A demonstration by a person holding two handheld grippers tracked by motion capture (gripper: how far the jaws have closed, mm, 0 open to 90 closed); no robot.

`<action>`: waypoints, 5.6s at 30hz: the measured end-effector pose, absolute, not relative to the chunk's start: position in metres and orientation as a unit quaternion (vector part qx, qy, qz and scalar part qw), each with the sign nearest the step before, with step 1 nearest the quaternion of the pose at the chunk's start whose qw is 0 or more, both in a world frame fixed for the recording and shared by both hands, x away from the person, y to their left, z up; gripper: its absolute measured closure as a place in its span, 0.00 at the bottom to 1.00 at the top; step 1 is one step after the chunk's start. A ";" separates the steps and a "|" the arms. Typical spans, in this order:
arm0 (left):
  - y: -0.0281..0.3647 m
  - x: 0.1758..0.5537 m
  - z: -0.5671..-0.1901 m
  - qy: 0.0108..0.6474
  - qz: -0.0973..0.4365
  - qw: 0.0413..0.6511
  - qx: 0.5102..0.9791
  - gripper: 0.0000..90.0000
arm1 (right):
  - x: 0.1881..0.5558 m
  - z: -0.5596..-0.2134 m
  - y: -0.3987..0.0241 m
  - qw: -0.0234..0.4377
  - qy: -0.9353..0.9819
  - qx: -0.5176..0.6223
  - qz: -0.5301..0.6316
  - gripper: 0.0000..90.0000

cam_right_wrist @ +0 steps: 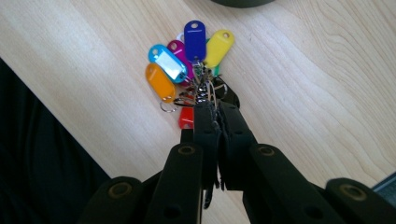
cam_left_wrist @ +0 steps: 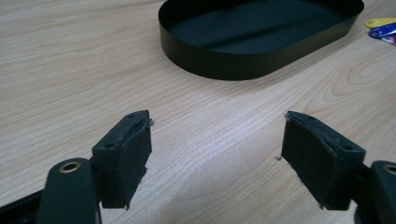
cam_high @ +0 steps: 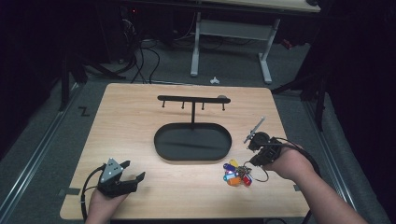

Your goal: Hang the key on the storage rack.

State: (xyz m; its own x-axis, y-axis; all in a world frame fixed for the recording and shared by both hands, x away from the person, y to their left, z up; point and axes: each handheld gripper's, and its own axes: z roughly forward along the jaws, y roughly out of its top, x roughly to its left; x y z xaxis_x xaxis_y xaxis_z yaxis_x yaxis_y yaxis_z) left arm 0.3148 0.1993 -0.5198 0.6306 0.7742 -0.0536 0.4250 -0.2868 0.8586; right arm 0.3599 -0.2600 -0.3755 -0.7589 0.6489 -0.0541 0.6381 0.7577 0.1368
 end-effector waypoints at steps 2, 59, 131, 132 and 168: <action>0.199 0.315 -0.520 0.385 0.191 0.457 0.779 0.27 | 0.360 -0.373 -0.260 0.047 0.937 0.342 0.052 0.97; 0.216 0.304 -0.520 0.403 0.197 0.456 0.768 0.27 | 0.414 -0.288 -0.207 0.067 0.947 0.311 0.037 0.97; 0.225 0.300 -0.520 0.413 0.199 0.461 0.760 0.27 | 0.517 -0.289 -0.179 0.098 0.930 0.343 0.084 0.93; 0.225 0.300 -0.520 0.413 0.199 0.461 0.759 0.27 | 0.516 -0.288 -0.179 0.100 0.929 0.346 0.083 0.92; 0.213 0.305 -0.521 0.399 0.189 0.457 0.772 0.27 | 0.472 -0.312 -0.229 0.117 0.900 0.401 0.122 0.76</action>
